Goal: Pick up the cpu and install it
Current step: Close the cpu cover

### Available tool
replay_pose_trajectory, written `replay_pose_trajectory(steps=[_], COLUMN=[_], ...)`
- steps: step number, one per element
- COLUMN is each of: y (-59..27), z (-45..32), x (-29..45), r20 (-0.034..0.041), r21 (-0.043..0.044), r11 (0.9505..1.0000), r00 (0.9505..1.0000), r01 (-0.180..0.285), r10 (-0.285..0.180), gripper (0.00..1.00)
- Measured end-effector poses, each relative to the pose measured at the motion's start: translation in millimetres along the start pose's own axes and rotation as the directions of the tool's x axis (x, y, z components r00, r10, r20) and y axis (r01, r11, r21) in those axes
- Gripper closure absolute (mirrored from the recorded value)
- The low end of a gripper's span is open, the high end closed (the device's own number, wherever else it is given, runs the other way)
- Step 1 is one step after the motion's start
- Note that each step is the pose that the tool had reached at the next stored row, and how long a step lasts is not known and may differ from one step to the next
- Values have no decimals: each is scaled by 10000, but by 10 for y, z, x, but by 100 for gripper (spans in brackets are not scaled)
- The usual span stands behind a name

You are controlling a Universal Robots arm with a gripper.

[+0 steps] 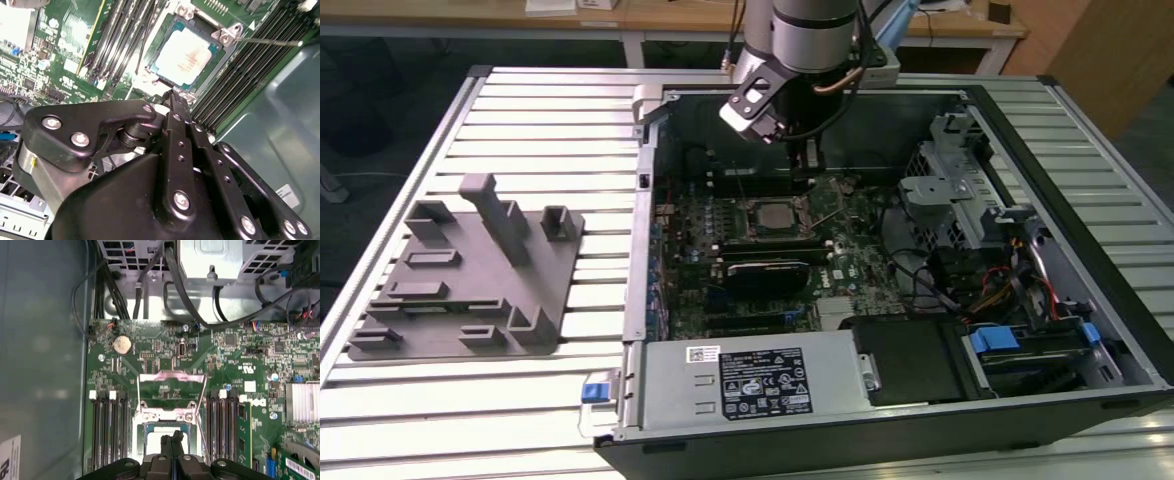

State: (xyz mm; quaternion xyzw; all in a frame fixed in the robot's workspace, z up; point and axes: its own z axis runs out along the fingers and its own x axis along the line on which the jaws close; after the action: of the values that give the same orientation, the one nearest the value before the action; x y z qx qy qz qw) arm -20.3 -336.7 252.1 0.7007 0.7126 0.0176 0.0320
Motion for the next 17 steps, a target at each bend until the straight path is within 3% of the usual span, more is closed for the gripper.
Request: replay_pose_trajectory(steps=[17], y=[258], z=[18], x=[1], r20=[1], r21=[0], r11=[10000], r00=[10000], r01=[-1], r10=[1], gripper=[89])
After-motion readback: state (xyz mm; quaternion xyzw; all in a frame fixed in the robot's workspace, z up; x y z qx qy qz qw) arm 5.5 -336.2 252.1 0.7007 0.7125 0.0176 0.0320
